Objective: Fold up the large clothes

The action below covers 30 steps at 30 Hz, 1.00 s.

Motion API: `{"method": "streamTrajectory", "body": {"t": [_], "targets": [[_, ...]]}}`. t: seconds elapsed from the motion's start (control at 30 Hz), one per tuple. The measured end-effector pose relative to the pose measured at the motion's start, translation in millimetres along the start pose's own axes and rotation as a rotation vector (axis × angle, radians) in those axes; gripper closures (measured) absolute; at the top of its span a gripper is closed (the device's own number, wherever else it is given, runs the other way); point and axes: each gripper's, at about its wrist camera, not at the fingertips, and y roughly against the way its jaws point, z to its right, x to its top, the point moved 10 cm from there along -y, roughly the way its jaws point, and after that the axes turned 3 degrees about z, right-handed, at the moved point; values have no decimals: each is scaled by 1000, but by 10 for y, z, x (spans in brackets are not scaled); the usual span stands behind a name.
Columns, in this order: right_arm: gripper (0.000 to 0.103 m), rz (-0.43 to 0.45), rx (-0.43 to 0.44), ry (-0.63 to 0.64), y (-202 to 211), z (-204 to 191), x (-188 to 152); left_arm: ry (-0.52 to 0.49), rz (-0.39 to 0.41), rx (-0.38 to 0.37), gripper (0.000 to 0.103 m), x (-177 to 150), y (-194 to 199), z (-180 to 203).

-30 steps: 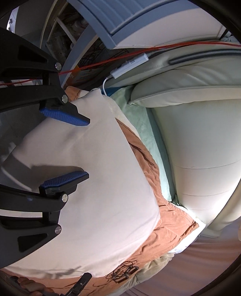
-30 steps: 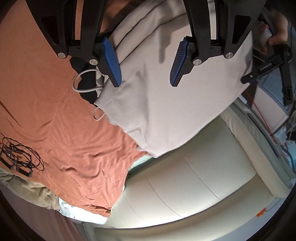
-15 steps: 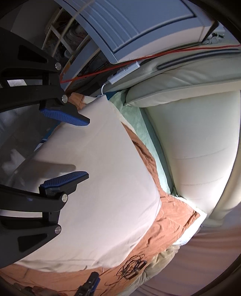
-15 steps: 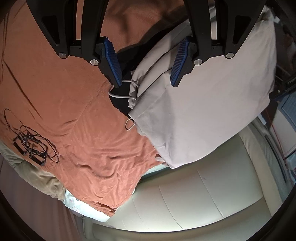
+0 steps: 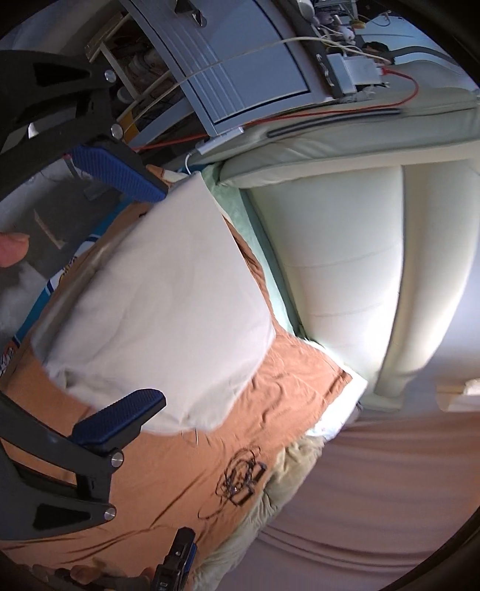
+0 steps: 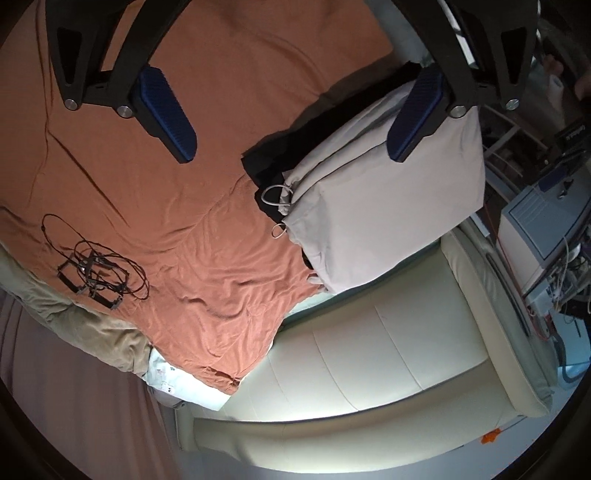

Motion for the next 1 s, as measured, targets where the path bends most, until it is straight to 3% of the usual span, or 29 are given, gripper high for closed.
{"method": "streamTrajectory", "body": {"t": [0.43,0.53,0.73,1.0], "targets": [[0,102,-108,-27,1512,640,-299,-41,151,-183,0,-104,1088,925],[0,137,-130,-32,1894,782,-421,-44,155,-234,0,-172,1293,1144],[0,189,-187,-54,2589,998,-724,-53,174,-247,0,-361,1667,1395],[0,259,-255,-55,3286,1140,-1205,-109,190,-319,0,-703,2196,1764]]}}
